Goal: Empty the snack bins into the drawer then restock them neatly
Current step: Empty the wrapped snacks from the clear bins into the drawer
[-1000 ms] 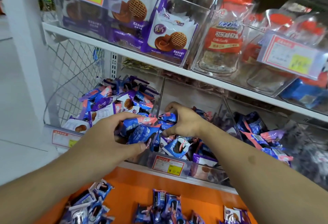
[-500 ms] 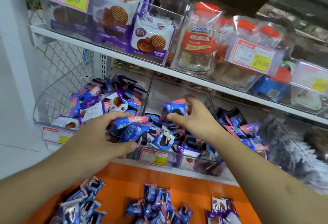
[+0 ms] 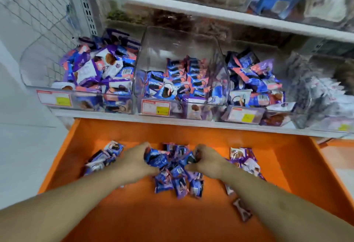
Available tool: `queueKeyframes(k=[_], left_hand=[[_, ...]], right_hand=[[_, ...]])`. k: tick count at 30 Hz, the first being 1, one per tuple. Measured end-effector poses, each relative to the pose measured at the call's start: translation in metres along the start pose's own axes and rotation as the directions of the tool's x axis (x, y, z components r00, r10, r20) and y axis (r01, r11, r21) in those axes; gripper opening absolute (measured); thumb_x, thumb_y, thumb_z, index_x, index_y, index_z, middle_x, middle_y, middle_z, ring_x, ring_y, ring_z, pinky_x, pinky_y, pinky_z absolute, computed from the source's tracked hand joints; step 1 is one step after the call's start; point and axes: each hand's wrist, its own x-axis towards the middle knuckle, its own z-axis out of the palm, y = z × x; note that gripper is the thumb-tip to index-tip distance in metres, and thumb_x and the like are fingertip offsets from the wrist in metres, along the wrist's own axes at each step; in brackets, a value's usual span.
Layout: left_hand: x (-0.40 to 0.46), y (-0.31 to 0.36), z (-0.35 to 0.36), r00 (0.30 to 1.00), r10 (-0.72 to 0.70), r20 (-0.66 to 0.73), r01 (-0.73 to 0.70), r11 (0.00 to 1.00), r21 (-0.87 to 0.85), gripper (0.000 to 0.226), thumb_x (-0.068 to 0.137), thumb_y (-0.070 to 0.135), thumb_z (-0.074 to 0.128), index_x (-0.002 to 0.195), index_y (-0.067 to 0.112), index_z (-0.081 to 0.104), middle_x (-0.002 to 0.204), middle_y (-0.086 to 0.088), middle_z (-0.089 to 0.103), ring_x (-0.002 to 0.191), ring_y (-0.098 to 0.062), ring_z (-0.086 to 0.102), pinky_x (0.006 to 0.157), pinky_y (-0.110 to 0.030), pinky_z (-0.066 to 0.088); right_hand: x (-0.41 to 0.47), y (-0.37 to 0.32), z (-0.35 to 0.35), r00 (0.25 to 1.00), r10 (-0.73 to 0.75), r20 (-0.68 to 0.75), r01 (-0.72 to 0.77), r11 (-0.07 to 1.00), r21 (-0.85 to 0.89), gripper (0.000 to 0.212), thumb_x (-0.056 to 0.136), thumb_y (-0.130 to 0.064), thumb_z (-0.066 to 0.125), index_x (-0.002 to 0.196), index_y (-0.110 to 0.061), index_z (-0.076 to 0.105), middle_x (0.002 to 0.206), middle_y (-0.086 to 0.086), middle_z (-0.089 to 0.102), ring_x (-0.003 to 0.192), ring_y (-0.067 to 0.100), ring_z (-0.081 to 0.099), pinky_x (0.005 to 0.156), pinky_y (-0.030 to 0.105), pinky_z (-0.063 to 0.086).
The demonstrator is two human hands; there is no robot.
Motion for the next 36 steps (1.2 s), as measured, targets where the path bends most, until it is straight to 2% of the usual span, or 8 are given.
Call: queueKeyframes(k=[6,10,15,21,24,27,31,36], left_hand=[[0.073,-0.014,0.079,0.999,-0.032,0.012,0.032,0.999,-0.001,0.044,0.062,0.056,0.091,0.085,0.029,0.064,0.084,0.011,0.071,0.086,-0.018,0.068,0.070,-0.033,0.048],[0.100,-0.030,0.095,0.999,0.033,0.026,-0.037,0.987,0.156,0.111,0.040,0.084,0.067,0.142,0.040,0.056,0.131,-0.002,0.064,0.125,-0.026,0.057,0.104,-0.035,0.048],[0.068,-0.019,0.062,0.995,0.082,0.064,-0.092,0.980,0.176,0.091,0.078,0.058,0.083,0.156,0.040,0.039,0.157,0.002,0.036,0.148,-0.025,0.029,0.120,-0.038,0.032],[0.012,0.026,-0.004,0.953,0.301,-0.010,-0.291,0.929,0.227,0.075,0.085,0.065,0.072,0.150,0.042,0.042,0.144,0.021,0.044,0.135,-0.004,0.044,0.110,-0.025,0.041],[-0.028,0.060,-0.048,0.909,0.411,-0.063,-0.389,0.894,0.224,0.061,0.086,0.062,0.072,0.140,0.045,0.050,0.120,0.029,0.050,0.108,0.011,0.052,0.088,-0.009,0.041],[-0.062,0.083,-0.095,0.848,0.485,-0.214,-0.456,0.873,0.173,0.048,0.084,0.064,0.073,0.127,0.052,0.053,0.109,0.029,0.055,0.103,0.014,0.052,0.079,-0.012,0.042],[-0.054,0.076,-0.140,0.701,0.572,-0.427,-0.490,0.820,0.295,0.063,0.085,0.071,0.062,0.141,0.047,0.048,0.139,0.029,0.045,0.129,0.006,0.042,0.107,-0.021,0.038],[-0.018,0.048,-0.160,0.786,0.498,-0.368,-0.344,0.845,0.409,0.101,0.080,0.088,0.043,0.164,0.043,0.009,0.170,0.025,0.002,0.157,-0.001,-0.002,0.128,-0.035,0.012]], right_hand=[[0.062,0.052,0.042,0.987,0.119,-0.107,-0.117,0.993,0.028,0.036,0.080,-0.043,0.084,0.089,-0.023,0.056,0.084,0.002,0.068,0.077,0.023,0.065,0.064,0.033,0.051],[0.071,0.061,0.038,0.992,0.080,-0.097,-0.090,0.991,-0.101,0.048,0.085,-0.048,0.079,0.122,-0.023,0.061,0.111,0.003,0.073,0.100,0.027,0.070,0.083,0.038,0.059],[0.063,0.037,0.012,0.991,-0.020,-0.135,0.005,0.994,-0.113,0.057,0.093,-0.043,0.075,0.144,-0.025,0.057,0.132,0.000,0.070,0.114,0.020,0.067,0.091,0.029,0.053],[0.013,-0.037,-0.026,0.969,-0.212,-0.130,0.198,0.973,-0.115,0.043,0.092,-0.043,0.076,0.132,-0.029,0.066,0.122,-0.012,0.069,0.112,0.009,0.065,0.101,0.031,0.053],[-0.027,-0.072,-0.045,0.940,-0.332,-0.080,0.324,0.941,-0.099,0.025,0.092,-0.039,0.076,0.115,-0.030,0.072,0.102,-0.011,0.074,0.092,0.006,0.068,0.088,0.036,0.056],[-0.067,-0.105,-0.070,0.892,-0.449,-0.039,0.450,0.893,0.014,0.014,0.095,-0.031,0.076,0.108,-0.027,0.075,0.095,-0.008,0.076,0.080,0.002,0.067,0.073,0.022,0.052],[-0.068,-0.145,-0.105,0.807,-0.540,-0.237,0.571,0.817,0.082,0.015,0.095,-0.011,0.075,0.107,-0.020,0.075,0.090,-0.002,0.074,0.077,0.006,0.064,0.072,0.018,0.050],[-0.002,-0.184,-0.136,0.825,-0.530,-0.197,0.462,0.833,-0.305,0.057,0.090,-0.022,0.082,0.142,-0.030,0.058,0.137,-0.010,0.061,0.106,-0.006,0.056,0.081,0.001,0.039]])
